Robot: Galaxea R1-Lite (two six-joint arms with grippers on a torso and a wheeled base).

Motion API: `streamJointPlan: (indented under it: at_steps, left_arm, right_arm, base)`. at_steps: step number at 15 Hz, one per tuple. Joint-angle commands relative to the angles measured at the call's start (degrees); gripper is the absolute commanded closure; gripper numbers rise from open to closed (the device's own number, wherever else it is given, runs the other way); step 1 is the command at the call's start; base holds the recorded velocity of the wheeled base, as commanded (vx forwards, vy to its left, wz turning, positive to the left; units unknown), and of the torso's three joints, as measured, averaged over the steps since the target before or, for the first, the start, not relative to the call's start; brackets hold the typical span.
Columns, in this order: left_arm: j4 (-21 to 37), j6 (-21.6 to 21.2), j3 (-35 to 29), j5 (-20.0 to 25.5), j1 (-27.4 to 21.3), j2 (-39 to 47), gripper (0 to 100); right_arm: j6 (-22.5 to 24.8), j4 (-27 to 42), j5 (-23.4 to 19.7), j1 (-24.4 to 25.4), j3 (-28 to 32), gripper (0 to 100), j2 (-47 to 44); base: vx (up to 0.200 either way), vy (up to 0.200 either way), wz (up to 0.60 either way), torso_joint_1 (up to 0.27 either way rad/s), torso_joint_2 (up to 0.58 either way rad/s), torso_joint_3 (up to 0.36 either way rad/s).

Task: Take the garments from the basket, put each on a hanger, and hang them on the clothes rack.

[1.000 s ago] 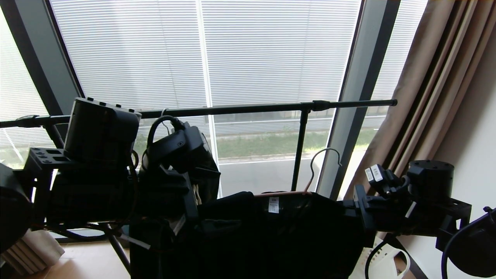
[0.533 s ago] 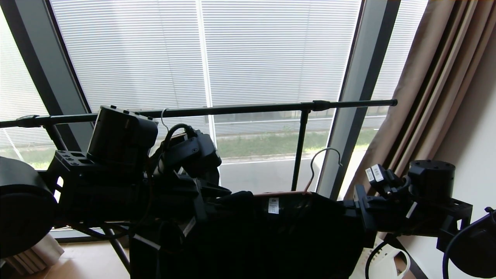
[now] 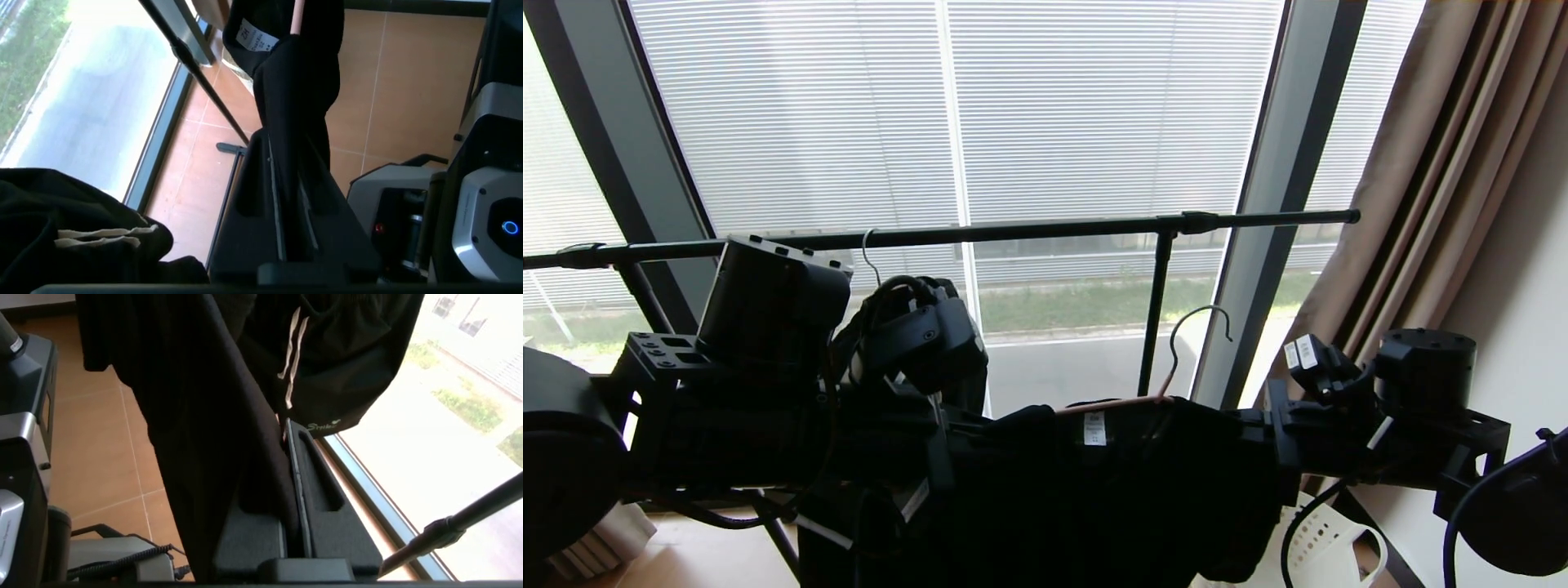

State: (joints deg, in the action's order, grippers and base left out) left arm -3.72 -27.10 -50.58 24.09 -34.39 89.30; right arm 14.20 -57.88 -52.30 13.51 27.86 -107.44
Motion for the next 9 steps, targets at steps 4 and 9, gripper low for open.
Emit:
streamJointPlan:
  at_steps: [4,9]
  left_arm:
    - [0.0,0.0,0.7,0.1,0.3,-2.0,100]
    - [-0.1,0.4,3.5,0.2,2.7,-5.6,100]
  right_arm:
    - [-0.3,0.0,0.6,0.9,-0.3,0,0.1]
    - [-0.2,-0.1,0.4,-0.7,-0.3,0,1.2]
  base:
    - [0.0,0.0,0.0,0.0,0.0,0.0]
    - [0.0,0.0,0.0,0.0,0.0,0.0]
